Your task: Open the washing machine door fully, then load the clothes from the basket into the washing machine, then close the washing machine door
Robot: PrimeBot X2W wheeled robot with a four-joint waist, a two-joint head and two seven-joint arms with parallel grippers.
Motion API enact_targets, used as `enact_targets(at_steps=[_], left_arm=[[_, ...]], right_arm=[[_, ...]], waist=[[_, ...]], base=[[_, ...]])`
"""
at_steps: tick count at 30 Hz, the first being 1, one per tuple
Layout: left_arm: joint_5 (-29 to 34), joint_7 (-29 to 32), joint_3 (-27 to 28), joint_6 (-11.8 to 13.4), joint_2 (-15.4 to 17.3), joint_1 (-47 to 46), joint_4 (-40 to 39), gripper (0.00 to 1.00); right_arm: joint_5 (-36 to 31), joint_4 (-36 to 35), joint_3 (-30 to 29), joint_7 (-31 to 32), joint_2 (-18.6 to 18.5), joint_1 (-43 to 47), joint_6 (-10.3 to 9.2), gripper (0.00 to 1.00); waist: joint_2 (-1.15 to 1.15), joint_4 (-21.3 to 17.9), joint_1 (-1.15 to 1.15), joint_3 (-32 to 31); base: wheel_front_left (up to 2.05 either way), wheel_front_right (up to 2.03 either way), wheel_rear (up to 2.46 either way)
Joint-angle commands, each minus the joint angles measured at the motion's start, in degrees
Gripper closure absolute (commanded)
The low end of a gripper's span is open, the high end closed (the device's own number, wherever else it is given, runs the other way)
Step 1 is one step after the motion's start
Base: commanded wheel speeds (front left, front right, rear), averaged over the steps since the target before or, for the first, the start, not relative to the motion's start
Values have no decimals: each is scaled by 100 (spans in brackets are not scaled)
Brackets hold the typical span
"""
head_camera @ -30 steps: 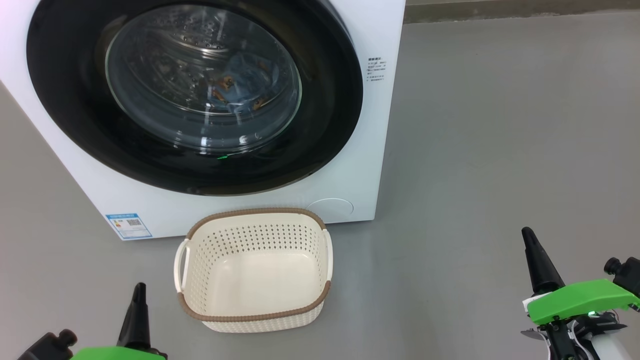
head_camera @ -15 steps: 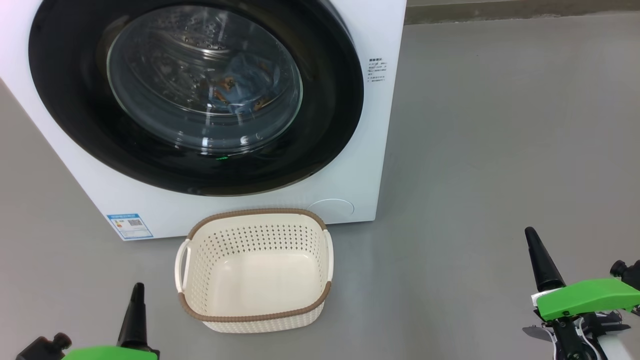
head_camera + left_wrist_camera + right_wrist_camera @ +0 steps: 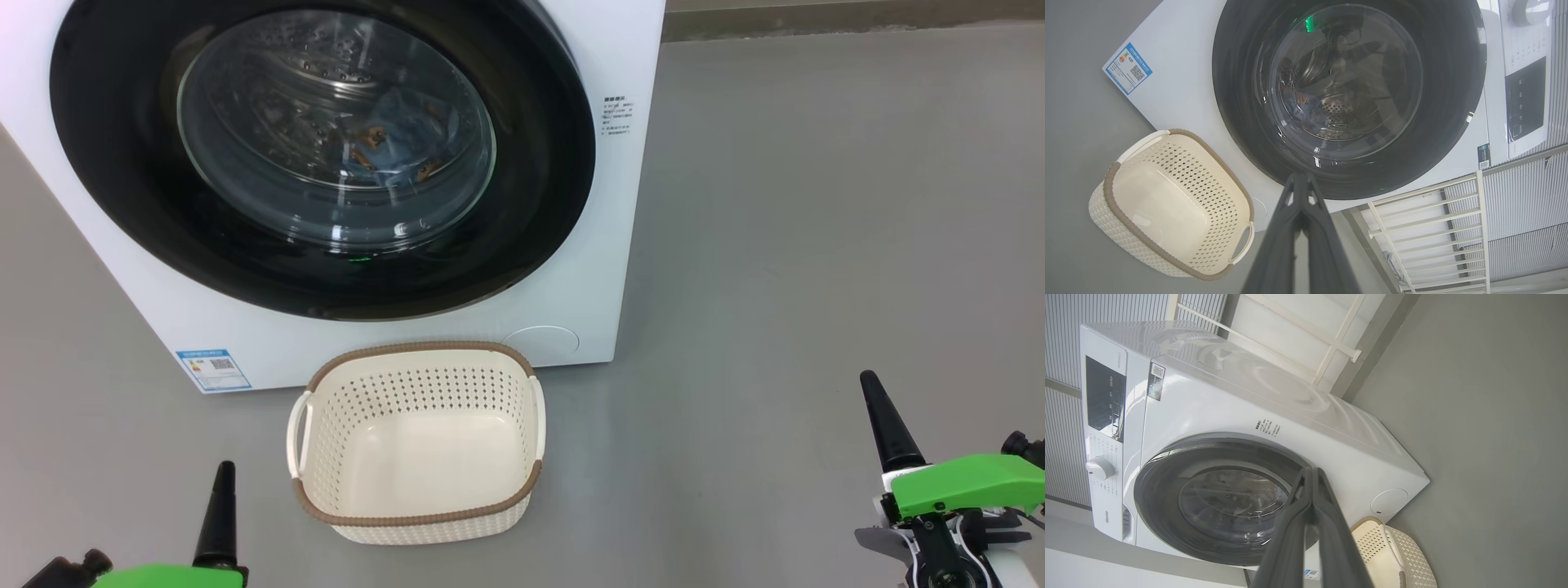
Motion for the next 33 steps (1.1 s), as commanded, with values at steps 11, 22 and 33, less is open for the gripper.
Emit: enact_targets(at_steps=[11,22,33], left_arm=[[-658,203,280,-55,0,-183,-225,100],[-1216,388,398,-68,-63,-189,-268,100],[-1772,573,516,-81,-126,-196,-311,100]], right_arm=[[622,-200,-101,213,55,-28,4,100],[1179,-227,-242,401,153,-10,3,100],[1735,-254,-383,588,251,9,1,100]], waist=[[0,10,0,-11],[0,20,0,-21],[0,30,0,-31]], base=[[0,0,0],[0,0,0],[0,0,0]])
